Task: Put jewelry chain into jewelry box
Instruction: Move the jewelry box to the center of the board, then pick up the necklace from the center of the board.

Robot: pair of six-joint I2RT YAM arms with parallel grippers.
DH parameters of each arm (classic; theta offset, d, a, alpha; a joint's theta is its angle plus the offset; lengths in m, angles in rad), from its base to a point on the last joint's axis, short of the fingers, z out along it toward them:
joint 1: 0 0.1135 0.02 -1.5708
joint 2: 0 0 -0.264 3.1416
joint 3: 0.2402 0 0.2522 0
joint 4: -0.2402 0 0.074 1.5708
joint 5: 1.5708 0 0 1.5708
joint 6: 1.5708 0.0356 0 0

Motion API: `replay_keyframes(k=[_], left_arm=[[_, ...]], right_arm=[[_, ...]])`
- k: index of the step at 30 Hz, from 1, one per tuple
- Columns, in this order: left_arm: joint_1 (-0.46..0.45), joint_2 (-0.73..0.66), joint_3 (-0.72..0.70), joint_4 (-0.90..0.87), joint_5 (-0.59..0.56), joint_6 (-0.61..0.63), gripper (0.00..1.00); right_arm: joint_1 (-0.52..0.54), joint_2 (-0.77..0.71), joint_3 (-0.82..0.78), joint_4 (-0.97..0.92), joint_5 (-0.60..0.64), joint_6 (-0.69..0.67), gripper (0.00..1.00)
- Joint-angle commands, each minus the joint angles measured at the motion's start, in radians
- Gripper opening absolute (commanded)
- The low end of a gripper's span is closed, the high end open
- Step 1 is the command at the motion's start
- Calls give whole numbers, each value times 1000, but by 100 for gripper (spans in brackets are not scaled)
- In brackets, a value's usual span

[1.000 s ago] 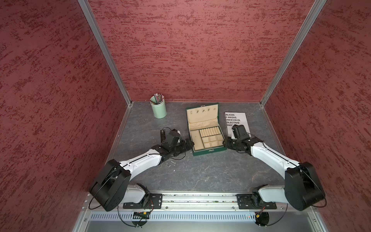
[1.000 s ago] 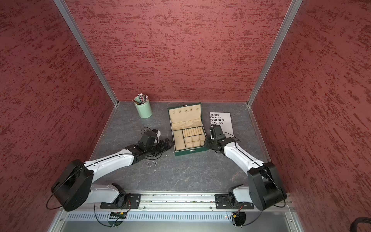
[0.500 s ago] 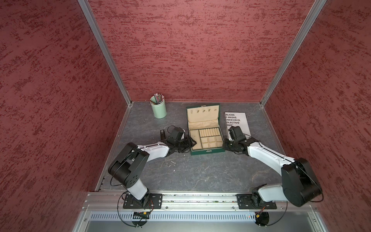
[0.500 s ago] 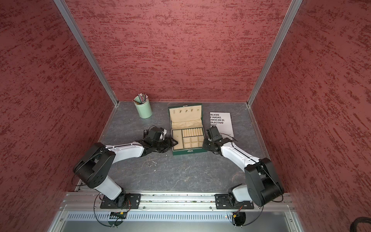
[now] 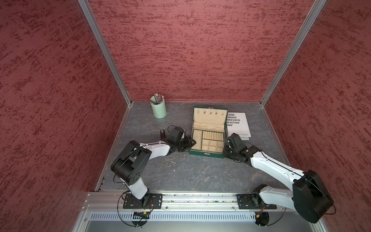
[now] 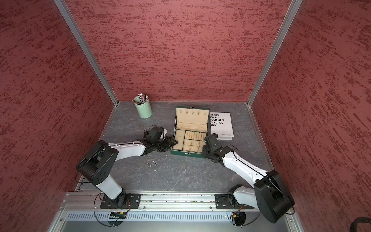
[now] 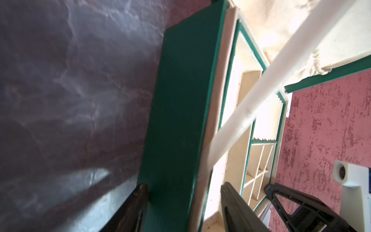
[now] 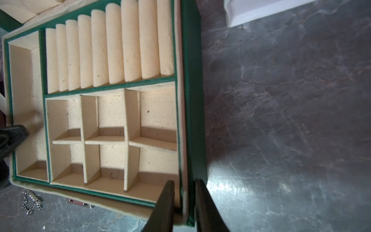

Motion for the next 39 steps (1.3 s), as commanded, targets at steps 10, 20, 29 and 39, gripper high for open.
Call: replay_keyframes(k=[10,20,29,39], left_arm=[[-91,-195,-45,-170,-102,40,64],[-101,-599,25,-905,-644,-7,84],[-51,-613,-19,-1002,-524,-37,96],[-164,-321,71,-983,-446,57,63]], right_arm=[[20,-29,61,-157,54,-21,52],[67,-200,267,-370,102,-150,65],[400,37,315,-192,119,-214,63],[437,52,256,-181,228,-190,62]])
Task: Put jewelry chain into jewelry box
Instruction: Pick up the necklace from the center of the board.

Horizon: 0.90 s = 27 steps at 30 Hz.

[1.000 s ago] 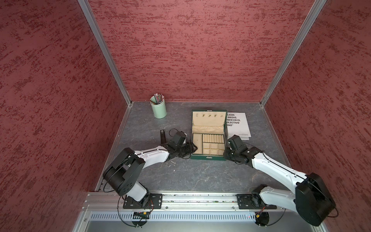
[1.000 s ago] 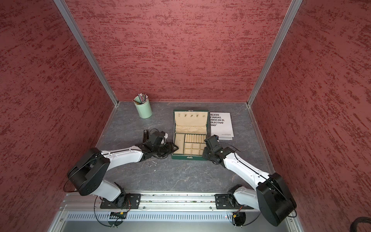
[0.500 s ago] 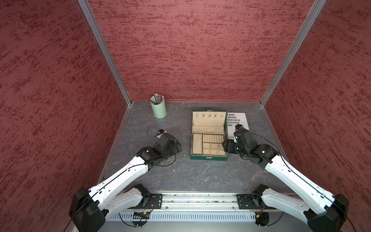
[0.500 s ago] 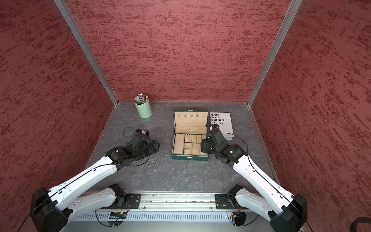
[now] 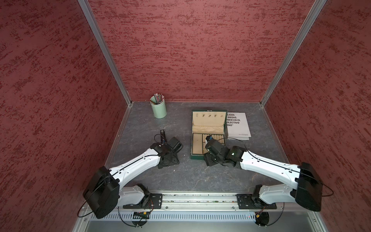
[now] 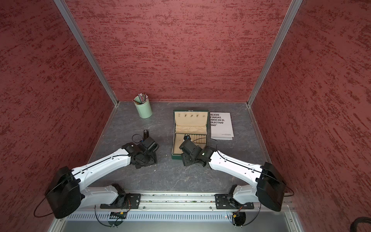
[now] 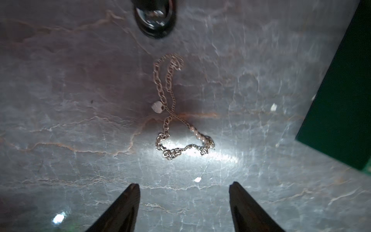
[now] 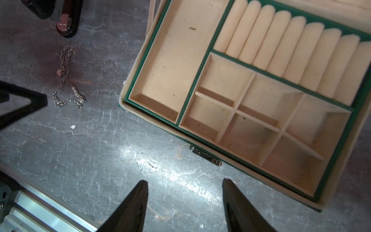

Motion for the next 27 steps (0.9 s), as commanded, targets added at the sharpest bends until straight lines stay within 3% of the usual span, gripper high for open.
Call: replay_keyframes(k=[1,10,16,27], left_arm=[[-26,49,30,29,35,30,59],[-35,242,70,109,44,34,44],[-26,284,95,121,32,34,37],[-1,296,89,126,28,40,34]], right_arm=[[6,-57,-38,19,76,6,63],[6,-82,-76,21,95,13,63],[5,-101,-97,37,106,10,63],[6,-104,-108,49,116,7,63]])
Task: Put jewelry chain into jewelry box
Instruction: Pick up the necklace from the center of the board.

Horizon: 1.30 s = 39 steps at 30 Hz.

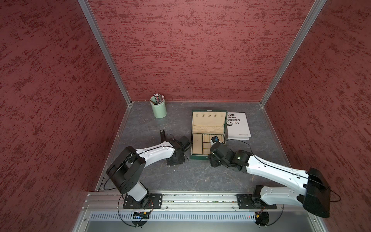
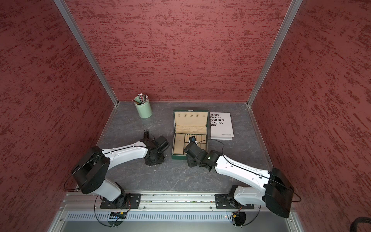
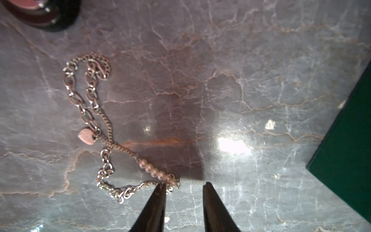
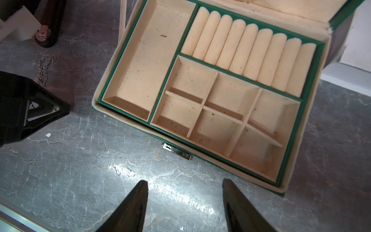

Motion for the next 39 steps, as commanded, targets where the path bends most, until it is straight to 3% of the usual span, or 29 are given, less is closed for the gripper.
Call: replay_keyframes(k=[1,8,18,39], left_arm=[[7,18,-2,15,-10,11,34],[15,53,-36,54,1,6,33],[17,11,-46,51,-1,7,0],[-42,-220,32,0,-42,42,0]], right_arm=[[5,-15,-13,25,31,3,63],[5,-14,-16,27,36,3,63],[5,-32,-14,17,51,6,63],[5,-79,-12,0,77,8,63]])
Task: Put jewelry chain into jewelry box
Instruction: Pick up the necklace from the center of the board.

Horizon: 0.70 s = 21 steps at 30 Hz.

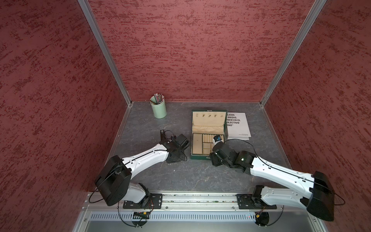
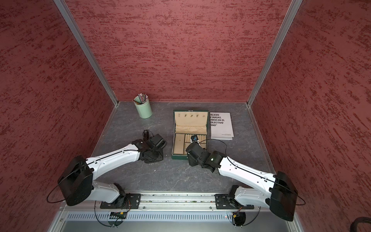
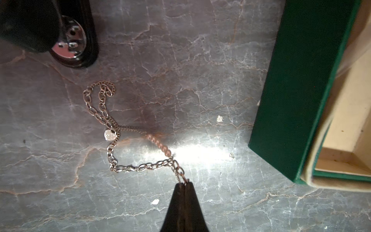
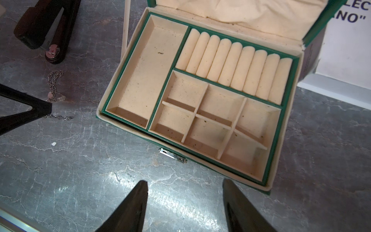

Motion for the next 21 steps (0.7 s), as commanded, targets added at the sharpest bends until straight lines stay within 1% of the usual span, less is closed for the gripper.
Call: replay_keyframes(k=[1,9,13,17,21], left_arm=[[-13,-59,47,-12,-18,22,0],[-25,-272,110,26,-31,86,0],[-26,-293,165,13,-24,136,0],[-25,-306,218,1,-11,185,0],[-28,-324,260,5,29,232,0]], right_arm=[[5,-26,0,-5,36,6,63],[4,-116,-17,40,35,-39,64],[5,-167,-43,108,16,-85,65],[5,-274,-140,275,-12,-149,65],[5,-351,-193,393,-63,-212,70]])
